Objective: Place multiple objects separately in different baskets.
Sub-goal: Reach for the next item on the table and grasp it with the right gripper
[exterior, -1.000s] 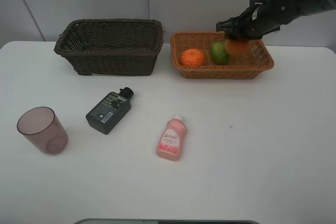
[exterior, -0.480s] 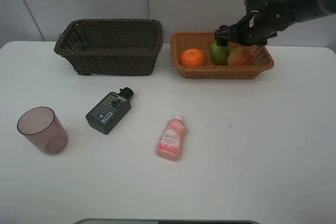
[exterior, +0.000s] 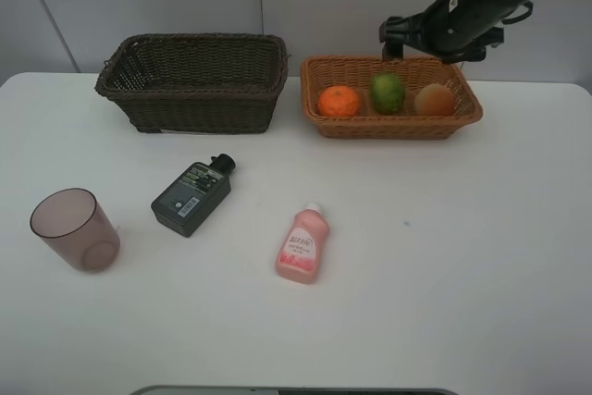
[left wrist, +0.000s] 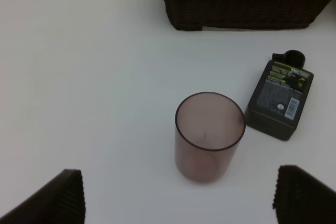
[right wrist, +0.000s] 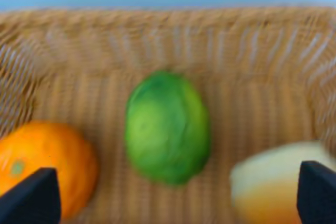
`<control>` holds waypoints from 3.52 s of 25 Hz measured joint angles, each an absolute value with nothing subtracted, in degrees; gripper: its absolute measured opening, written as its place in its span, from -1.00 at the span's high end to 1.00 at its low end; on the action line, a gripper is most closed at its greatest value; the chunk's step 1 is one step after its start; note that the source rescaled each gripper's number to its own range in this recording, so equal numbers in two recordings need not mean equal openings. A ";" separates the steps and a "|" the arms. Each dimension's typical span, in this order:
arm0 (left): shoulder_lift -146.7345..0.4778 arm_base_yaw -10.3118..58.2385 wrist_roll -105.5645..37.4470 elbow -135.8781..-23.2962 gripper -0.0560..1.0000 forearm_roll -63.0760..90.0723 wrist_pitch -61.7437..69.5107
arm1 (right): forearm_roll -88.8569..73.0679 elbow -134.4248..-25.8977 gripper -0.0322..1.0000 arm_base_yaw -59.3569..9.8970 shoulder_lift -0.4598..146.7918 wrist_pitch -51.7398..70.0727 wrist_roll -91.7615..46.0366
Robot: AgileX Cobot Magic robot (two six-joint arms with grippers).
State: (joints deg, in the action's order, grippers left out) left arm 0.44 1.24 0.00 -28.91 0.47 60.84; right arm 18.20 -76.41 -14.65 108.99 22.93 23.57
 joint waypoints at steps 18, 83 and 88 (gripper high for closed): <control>0.44 1.24 0.00 -28.91 -0.87 0.47 60.84 | 4.26 -76.29 -1.00 -31.27 106.01 56.09 23.34; 0.44 1.24 0.00 -28.91 -0.87 0.47 60.84 | 0.00 -66.38 0.61 -42.47 118.03 37.31 44.38; 0.44 1.24 0.00 -28.91 -0.87 0.47 60.84 | 0.85 -70.06 0.61 -42.47 117.76 41.36 42.75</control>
